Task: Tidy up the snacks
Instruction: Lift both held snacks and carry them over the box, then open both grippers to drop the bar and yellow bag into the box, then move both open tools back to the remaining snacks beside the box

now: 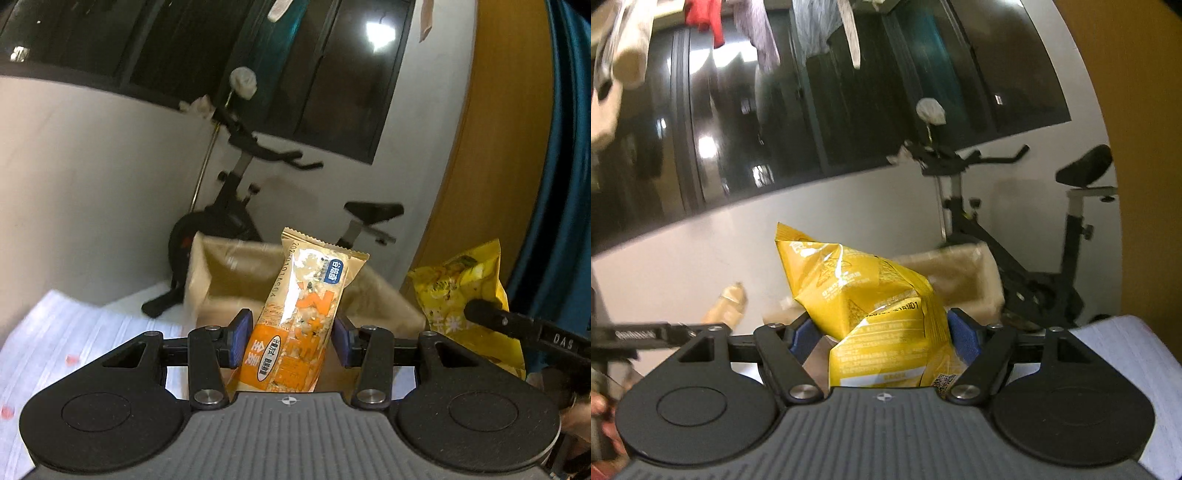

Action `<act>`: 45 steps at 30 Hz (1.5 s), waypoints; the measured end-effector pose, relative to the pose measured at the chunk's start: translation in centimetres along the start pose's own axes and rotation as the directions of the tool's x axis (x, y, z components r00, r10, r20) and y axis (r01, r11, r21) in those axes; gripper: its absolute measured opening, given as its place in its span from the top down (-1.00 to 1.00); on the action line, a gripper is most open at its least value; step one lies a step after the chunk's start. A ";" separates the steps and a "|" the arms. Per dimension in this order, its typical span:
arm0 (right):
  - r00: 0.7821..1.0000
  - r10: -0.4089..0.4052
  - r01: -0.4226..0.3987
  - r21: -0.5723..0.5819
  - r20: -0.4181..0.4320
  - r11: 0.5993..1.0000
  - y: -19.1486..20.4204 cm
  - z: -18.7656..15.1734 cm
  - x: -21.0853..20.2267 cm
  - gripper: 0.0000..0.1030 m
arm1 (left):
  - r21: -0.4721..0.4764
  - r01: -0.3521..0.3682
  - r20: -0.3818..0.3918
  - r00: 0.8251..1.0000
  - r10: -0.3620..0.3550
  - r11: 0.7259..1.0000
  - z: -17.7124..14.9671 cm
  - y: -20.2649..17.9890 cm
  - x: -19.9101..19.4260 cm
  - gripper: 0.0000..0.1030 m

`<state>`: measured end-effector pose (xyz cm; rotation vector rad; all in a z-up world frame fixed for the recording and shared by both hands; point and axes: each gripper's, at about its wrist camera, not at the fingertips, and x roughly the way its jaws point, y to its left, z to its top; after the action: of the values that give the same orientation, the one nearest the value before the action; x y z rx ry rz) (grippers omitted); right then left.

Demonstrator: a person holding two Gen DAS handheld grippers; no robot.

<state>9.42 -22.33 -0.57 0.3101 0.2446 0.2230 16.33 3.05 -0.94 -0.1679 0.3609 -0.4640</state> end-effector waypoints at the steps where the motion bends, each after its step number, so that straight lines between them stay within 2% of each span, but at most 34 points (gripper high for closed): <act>1: 1.000 0.013 -0.013 0.011 0.008 1.000 -0.1 0.9 0.4 -0.46 | 0.011 0.004 0.008 1.000 -0.004 1.000 0.7 -0.4 0.6 0.06; 5: 0.997 0.070 -0.071 0.041 0.025 0.997 -0.6 4.7 2.8 -0.46 | 0.037 -0.001 -0.006 1.000 0.001 0.999 2.8 -1.6 4.6 0.06; 7: 0.997 0.069 -0.069 0.024 0.029 0.997 -0.9 6.5 4.8 -0.46 | 0.031 -0.009 -0.025 1.000 0.010 0.999 3.6 -1.7 6.7 0.06; 11: 0.998 0.041 -0.039 0.048 -0.040 0.998 -2.7 8.6 10.4 -0.46 | 0.061 -0.072 -0.071 0.995 0.076 0.996 4.5 -1.5 10.6 0.06; 16: 0.980 -0.043 0.059 0.078 -0.193 0.995 -5.0 8.1 17.2 -0.46 | 0.100 -0.136 -0.146 0.978 0.149 0.986 4.8 -0.6 14.9 0.06; 18: 0.972 -0.065 0.089 0.097 -0.227 0.991 -5.7 7.5 18.7 -0.46 | 0.124 -0.155 -0.168 0.970 0.175 0.980 4.8 -0.3 15.9 0.06; 21: 0.963 -0.079 0.118 0.139 -0.258 0.983 -6.7 6.6 19.7 -0.52 | 0.135 -0.150 -0.193 0.965 0.175 0.979 5.2 0.1 16.6 0.04; 22: 0.961 -0.086 0.129 0.151 -0.263 0.980 -7.0 6.3 19.8 -0.55 | 0.136 -0.148 -0.198 0.965 0.174 0.980 5.3 0.2 16.4 -0.09; 23: 0.958 -0.092 0.140 0.161 -0.272 0.977 -7.3 6.1 19.9 -0.56 | 0.134 -0.154 -0.201 0.963 0.179 0.979 5.3 0.4 16.1 -0.33; 25: 0.951 -0.105 0.161 0.178 -0.291 0.971 -8.0 5.9 19.9 -0.58 | 0.133 -0.157 -0.182 0.967 0.180 0.979 5.7 0.7 16.0 -0.46; 26: 0.950 -0.100 0.159 0.186 -0.294 0.970 -8.3 5.9 19.9 -0.58 | 0.140 -0.151 -0.170 0.970 0.174 0.979 5.9 0.7 16.1 -0.46; 29: 0.960 -0.082 0.139 0.197 -0.269 0.971 -8.6 6.4 19.1 -0.76 | 0.161 -0.157 -0.168 0.969 0.184 0.974 5.7 0.6 14.9 -0.46; 33: 0.969 -0.078 0.125 0.193 -0.235 0.973 -8.4 7.2 17.6 -0.77 | 0.171 -0.141 -0.173 0.970 0.170 0.975 5.4 0.6 13.6 -0.46; 38: 0.982 -0.038 0.065 0.144 -0.184 0.987 -6.8 7.1 14.6 -0.77 | 0.167 -0.133 -0.165 0.973 0.161 0.977 4.7 1.2 10.2 -0.46; 45: 0.990 0.007 0.001 0.061 -0.141 0.998 -5.3 4.4 9.2 -0.76 | 0.156 -0.160 -0.142 0.973 0.183 0.975 2.5 2.8 4.9 -0.46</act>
<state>20.21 -26.10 -0.09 0.3553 0.3917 0.2413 22.50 3.40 -0.74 0.0400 0.4891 -0.3305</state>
